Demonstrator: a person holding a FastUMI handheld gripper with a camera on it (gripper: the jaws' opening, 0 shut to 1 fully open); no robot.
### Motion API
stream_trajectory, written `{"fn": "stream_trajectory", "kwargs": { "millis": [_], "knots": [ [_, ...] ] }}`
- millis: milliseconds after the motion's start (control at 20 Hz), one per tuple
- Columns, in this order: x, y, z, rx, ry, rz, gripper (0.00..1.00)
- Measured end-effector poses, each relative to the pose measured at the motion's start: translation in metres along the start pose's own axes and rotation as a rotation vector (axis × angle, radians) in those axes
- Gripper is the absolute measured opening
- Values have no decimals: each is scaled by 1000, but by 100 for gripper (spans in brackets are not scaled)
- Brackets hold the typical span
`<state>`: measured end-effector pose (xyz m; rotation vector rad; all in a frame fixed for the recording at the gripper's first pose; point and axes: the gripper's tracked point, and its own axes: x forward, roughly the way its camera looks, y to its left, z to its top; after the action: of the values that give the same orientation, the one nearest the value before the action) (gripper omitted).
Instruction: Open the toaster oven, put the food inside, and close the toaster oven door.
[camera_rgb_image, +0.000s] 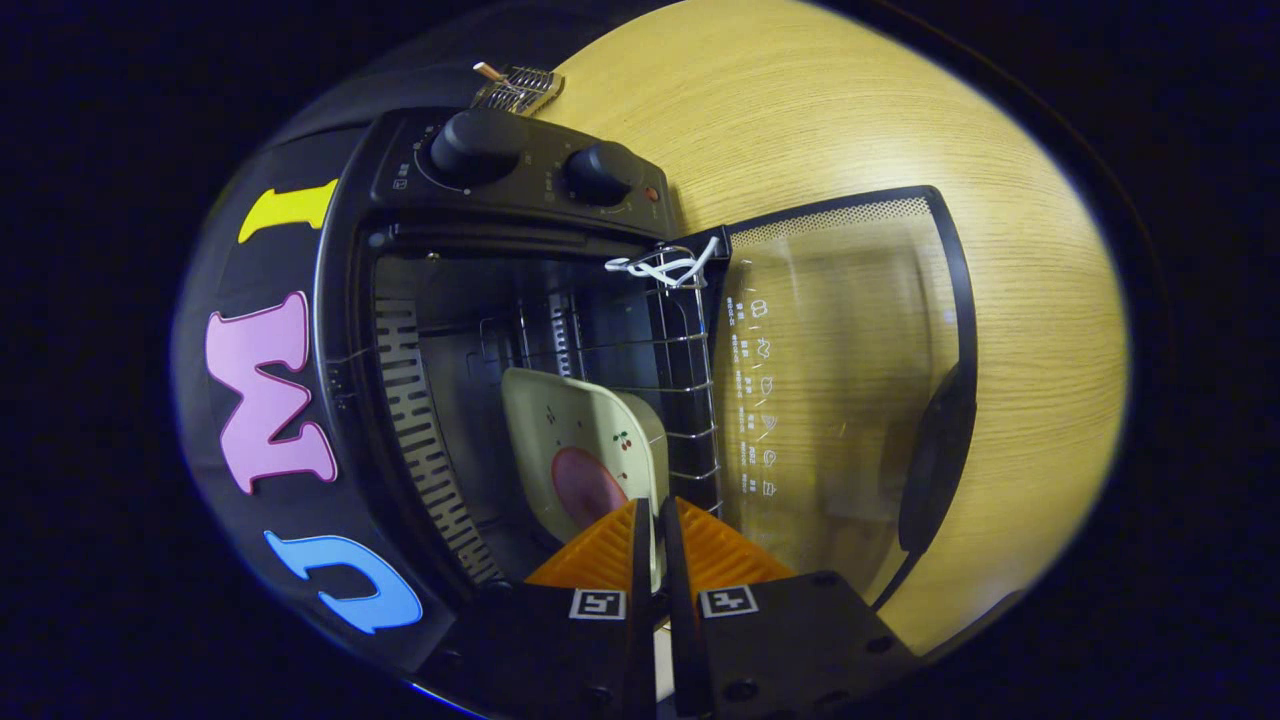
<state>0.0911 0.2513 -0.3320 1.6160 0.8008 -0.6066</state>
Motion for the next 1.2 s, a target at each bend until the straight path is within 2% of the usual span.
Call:
{"fn": "stream_trajectory", "kwargs": {
  "millis": [100,150,250,300,350,550,850,1200],
  "knots": [
    [-8,1,0,-35,24,17,22],
    [-14,0,1,-52,32,24,32],
    [-30,-1,5,-111,58,42,40],
    [-40,-3,7,-160,60,54,46],
    [-53,-3,10,-212,61,72,63],
    [-93,-8,21,-442,69,140,92],
    [-129,-52,16,-803,130,138,99],
    [-140,-98,12,-1294,112,90,99]
  ]
}}
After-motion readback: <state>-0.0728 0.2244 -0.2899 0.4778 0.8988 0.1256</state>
